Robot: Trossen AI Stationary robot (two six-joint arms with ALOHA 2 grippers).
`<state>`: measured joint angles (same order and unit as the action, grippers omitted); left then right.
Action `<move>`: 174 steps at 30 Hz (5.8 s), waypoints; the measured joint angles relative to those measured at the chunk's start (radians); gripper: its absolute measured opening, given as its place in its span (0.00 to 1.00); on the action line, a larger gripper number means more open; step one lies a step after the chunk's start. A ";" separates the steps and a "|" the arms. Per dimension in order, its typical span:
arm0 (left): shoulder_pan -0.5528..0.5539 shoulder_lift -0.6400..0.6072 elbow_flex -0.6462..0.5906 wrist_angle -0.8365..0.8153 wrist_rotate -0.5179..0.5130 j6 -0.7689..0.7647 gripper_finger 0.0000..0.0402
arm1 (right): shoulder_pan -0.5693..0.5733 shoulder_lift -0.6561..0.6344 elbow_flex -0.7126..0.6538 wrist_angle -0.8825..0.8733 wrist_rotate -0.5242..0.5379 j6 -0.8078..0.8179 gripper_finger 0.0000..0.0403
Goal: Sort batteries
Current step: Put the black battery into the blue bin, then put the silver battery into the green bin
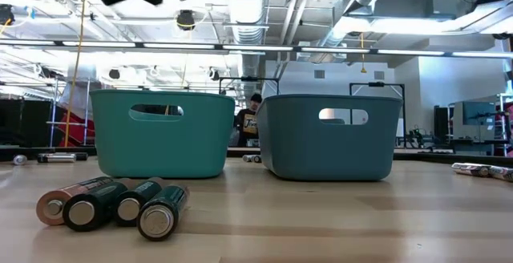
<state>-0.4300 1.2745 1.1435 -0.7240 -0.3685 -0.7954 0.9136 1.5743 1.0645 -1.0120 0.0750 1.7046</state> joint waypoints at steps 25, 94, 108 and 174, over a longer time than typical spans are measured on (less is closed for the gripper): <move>-0.179 0.002 0.000 -0.004 -0.167 -0.212 0.24 | -0.001 0.067 -0.163 0.153 -0.053 -0.032 0.43; -0.199 -0.509 -0.561 0.012 -0.076 -0.185 0.24 | -0.836 0.389 0.469 0.130 -0.008 -0.747 0.12; -0.199 -0.512 -0.560 -0.066 -0.054 -0.145 0.24 | -0.820 0.523 0.469 0.162 -0.048 -0.705 0.17; -0.226 -0.058 -0.499 0.175 0.492 -0.947 0.31 | 0.156 0.005 0.036 -0.072 0.377 0.432 0.35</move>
<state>-0.6561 1.2168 0.6444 -0.5489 0.1236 -1.7425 1.0698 1.5795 1.1007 -1.0844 0.4515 2.1367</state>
